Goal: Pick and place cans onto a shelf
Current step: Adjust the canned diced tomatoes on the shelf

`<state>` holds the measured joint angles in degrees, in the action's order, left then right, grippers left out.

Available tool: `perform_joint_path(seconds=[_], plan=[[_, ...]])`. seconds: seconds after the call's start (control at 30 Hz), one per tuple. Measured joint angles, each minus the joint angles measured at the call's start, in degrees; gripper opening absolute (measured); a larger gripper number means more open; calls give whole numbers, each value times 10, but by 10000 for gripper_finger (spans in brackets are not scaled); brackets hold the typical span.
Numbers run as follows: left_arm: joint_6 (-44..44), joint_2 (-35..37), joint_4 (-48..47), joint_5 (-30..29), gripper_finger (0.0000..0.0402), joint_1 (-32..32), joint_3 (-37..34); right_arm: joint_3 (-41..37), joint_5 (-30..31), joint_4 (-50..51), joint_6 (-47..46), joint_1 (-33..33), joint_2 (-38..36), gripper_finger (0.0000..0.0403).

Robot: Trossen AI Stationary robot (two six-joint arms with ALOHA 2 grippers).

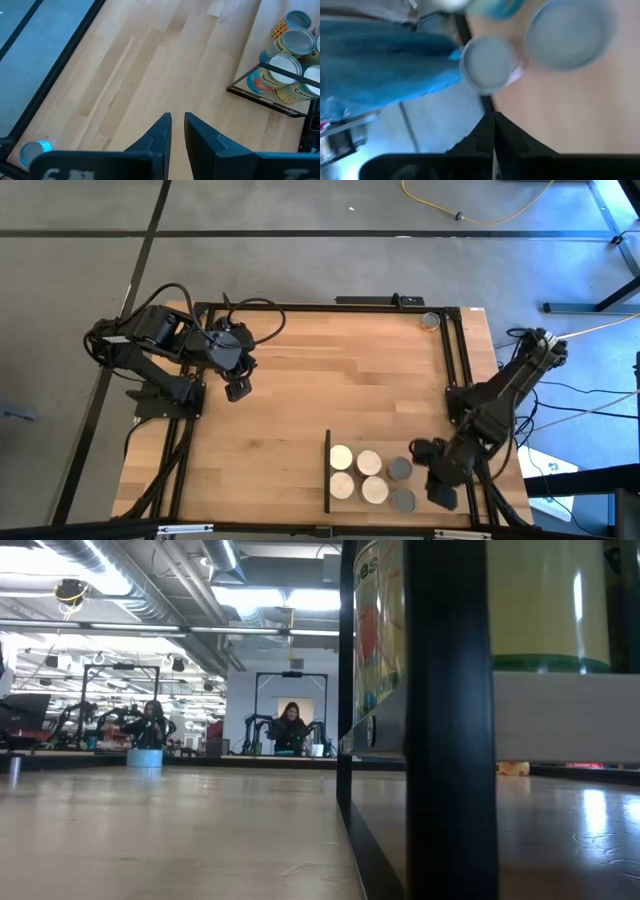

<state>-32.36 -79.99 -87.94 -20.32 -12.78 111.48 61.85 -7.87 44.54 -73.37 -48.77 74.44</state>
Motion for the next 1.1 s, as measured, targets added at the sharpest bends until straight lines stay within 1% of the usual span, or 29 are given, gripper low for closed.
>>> perform_joint_path(seconds=[0.1,0.2,0.4,0.57,0.8,1.1], plan=[[8,0,0,0,44,0,0,-7,-4,-54,-24,-25,22,4],[14,0,0,0,44,0,0,-7,-3,-98,-36,-36,55,4],[15,0,0,-4,44,0,0,-7,-13,-186,-42,-40,130,4],[15,0,0,-4,44,0,0,-7,-16,-249,-41,-40,176,4],[15,0,0,-4,44,0,0,-7,-17,-250,-42,-40,214,4],[15,0,0,-4,44,0,0,-7,2,-230,-44,-37,217,4]])
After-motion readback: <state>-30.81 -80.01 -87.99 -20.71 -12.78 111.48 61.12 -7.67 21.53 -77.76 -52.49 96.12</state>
